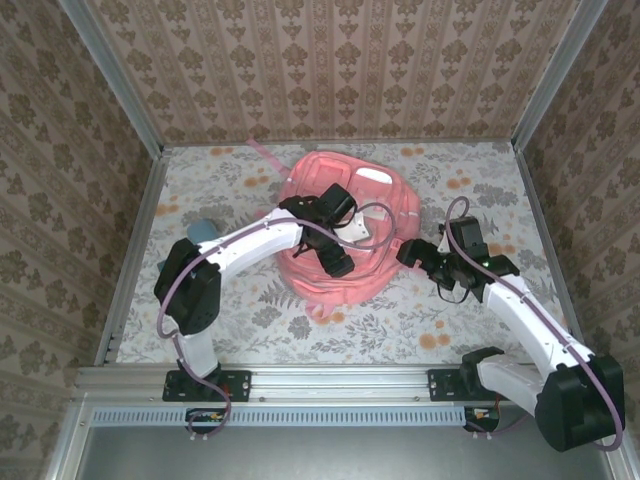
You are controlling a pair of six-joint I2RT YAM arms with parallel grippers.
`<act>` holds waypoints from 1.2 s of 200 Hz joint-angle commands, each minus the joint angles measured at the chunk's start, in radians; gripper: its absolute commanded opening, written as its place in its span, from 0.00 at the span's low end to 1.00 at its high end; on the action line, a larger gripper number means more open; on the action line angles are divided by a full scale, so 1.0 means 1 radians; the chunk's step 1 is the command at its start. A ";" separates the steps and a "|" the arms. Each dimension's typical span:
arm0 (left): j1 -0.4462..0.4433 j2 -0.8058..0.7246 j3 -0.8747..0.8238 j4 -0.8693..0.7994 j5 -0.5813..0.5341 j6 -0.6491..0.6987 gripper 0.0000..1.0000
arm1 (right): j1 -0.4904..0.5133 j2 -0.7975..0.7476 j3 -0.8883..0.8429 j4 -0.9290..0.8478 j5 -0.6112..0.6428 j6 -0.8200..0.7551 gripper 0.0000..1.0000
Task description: Pack the student bag
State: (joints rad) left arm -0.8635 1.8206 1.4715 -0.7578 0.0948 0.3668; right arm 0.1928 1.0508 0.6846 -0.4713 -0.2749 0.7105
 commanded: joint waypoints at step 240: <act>0.051 -0.094 -0.079 0.171 0.004 0.343 0.09 | -0.062 0.190 0.186 0.024 -0.046 -0.131 0.92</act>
State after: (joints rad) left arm -0.8307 1.8046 1.4189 -0.6350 0.1246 0.7078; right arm 0.1352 1.1893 0.8158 -0.4595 -0.2932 0.6315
